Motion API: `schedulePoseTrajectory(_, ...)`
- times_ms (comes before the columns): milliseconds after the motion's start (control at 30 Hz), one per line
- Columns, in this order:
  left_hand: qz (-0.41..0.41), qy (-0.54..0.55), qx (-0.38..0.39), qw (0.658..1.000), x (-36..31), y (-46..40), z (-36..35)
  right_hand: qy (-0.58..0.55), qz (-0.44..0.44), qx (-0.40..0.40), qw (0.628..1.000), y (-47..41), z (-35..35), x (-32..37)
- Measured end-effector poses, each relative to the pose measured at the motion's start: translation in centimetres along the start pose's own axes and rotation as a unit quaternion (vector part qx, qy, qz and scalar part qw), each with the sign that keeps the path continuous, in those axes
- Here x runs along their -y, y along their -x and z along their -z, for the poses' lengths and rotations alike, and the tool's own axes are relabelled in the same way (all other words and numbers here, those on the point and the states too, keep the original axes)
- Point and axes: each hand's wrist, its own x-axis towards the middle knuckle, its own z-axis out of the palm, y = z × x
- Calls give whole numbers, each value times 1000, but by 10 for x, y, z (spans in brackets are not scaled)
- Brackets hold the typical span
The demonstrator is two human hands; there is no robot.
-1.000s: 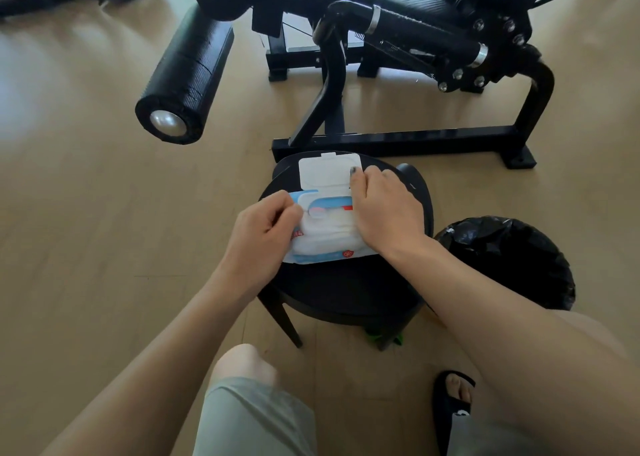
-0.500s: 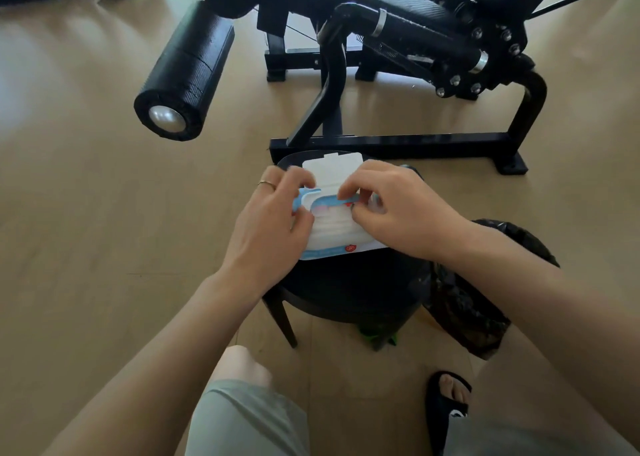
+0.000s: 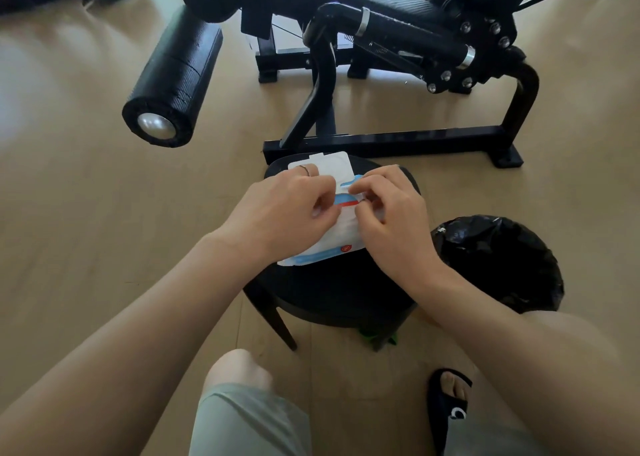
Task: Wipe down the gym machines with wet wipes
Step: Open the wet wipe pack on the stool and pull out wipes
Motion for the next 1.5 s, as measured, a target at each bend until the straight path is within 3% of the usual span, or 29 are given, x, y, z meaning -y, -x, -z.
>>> schedulePoseTrajectory(133,-42,-54,37,997,0,-9,7,-19,-10,-21,1000,1,-8,-2)
schedulePoseTrajectory(367,-58,-212,51,974,-18,-20,7,-15,-14,-50,999,6,-15,-2)
schedulePoseTrajectory(467,-50,-232,62,970,-23,-24,5,-19,-28,-60,998,6,-18,-2)
schedulePoseTrajectory(567,-66,-194,63,977,-21,-23,4,-17,-32,-66,997,8,-19,-2)
schedulePoseTrajectory(733,-7,27,69,997,2,-10,2,4,-14,-69,997,11,-21,-2)
schedulePoseTrajectory(867,3,44,74,996,2,-13,1,24,-3,-66,998,10,-23,-2)
schedulePoseTrajectory(1133,-40,-73,81,993,-6,-22,1,52,11,-63,997,11,-22,-2)
schedulePoseTrajectory(1333,17,117,41,992,8,-13,-8,87,37,-54,994,11,-23,-2)
schedulePoseTrajectory(1500,43,168,9,985,9,-8,-9,138,59,-52,987,12,-25,0)
